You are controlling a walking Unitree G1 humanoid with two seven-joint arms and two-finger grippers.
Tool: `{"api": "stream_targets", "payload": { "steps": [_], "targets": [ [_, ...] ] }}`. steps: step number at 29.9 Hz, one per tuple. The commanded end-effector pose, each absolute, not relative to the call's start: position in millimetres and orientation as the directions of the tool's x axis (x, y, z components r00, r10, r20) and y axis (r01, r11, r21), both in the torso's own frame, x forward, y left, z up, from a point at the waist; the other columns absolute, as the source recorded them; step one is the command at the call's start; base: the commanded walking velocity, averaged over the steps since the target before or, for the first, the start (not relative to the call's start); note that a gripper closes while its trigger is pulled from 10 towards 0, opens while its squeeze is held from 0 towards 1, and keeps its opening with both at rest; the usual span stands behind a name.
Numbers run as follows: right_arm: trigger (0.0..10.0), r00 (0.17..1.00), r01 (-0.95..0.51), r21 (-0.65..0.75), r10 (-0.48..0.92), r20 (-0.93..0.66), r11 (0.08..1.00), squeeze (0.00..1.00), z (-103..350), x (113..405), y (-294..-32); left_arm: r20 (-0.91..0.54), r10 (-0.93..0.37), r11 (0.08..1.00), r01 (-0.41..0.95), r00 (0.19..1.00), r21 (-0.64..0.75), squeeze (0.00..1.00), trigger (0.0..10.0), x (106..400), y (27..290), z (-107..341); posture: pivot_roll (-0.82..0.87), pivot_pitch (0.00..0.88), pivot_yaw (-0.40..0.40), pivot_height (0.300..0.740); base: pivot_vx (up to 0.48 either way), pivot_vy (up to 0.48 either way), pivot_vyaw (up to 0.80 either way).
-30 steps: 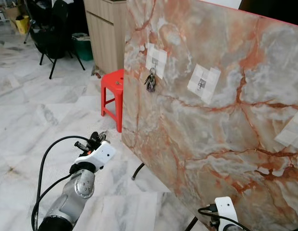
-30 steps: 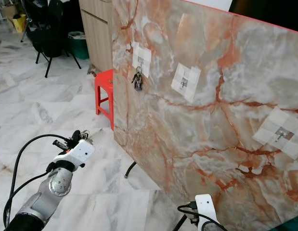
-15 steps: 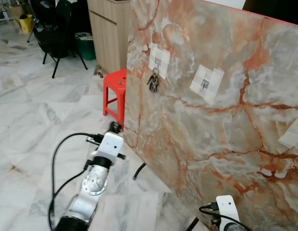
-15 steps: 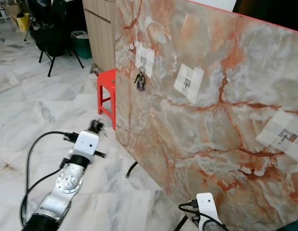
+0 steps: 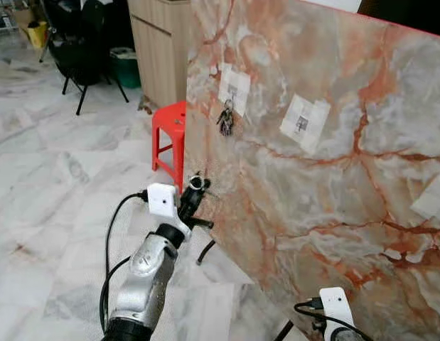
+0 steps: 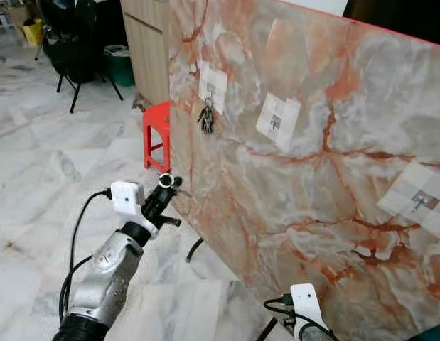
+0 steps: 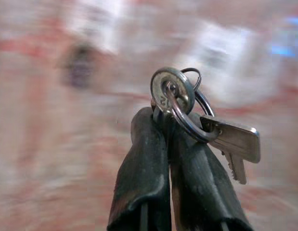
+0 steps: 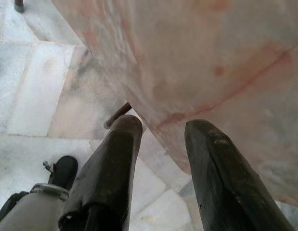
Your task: Hang keys on a hook
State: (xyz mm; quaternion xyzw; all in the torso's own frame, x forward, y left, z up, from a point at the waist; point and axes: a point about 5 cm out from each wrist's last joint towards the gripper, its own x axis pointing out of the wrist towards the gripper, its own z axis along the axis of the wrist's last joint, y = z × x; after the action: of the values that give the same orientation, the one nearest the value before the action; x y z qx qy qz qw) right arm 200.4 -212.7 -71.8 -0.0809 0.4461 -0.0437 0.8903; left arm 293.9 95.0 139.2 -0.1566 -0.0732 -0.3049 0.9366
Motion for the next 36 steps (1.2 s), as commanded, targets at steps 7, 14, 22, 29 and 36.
{"api": "stream_targets", "payload": {
  "steps": [7, 14, 22, 29, 36],
  "targets": [
    [10.0, 0.616, 0.023, -0.192, -0.165, -0.77, 0.981, 0.0, -68.2, 205.7, -215.3, 0.114, -0.811, 0.553, 0.816, 0.574, -0.169, 0.0, 10.0, 267.9, 66.6, 132.0, 0.14, 0.0, -0.101, 0.74, 0.0, 0.0, 0.0],
    [10.0, 0.738, 0.025, -0.198, -0.151, -0.657, 0.98, 0.0, -42.3, 243.4, -216.8, 0.059, -0.866, 0.483, 0.862, 0.496, -0.156, 0.0, 10.0, 260.8, 68.4, 136.0, 0.13, 0.0, -0.095, 0.74, 0.0, 0.0, 0.0],
    [10.0, 0.91, -0.063, -0.182, -0.018, -0.413, 0.981, 0.0, 20.3, 303.7, -226.3, 0.028, -0.824, 0.562, 0.822, 0.566, -0.089, 0.0, 10.0, 269.8, 76.7, 137.6, 0.11, 0.0, -0.099, 0.74, 0.0, 0.0, 0.0],
    [10.0, 0.952, -0.149, -0.244, 0.072, -0.299, 0.958, 0.0, 51.0, 323.6, -225.9, 0.021, -0.741, 0.67, 0.742, 0.671, -0.031, 0.0, 10.0, 283.8, 85.8, 138.8, 0.11, 0.0, -0.105, 0.74, 0.0, 0.0, 0.0],
    [10.0, 0.952, -0.299, -0.28, 0.265, -0.153, 0.912, 1.0, 85.7, 340.7, -202.2, 0.073, -0.666, 0.745, 0.667, 0.743, -0.002, 0.0, 10.0, 292.1, 92.9, 146.5, 0.11, 0.0, -0.11, 0.74, 0.0, 0.0, 0.0]
  ]
}}
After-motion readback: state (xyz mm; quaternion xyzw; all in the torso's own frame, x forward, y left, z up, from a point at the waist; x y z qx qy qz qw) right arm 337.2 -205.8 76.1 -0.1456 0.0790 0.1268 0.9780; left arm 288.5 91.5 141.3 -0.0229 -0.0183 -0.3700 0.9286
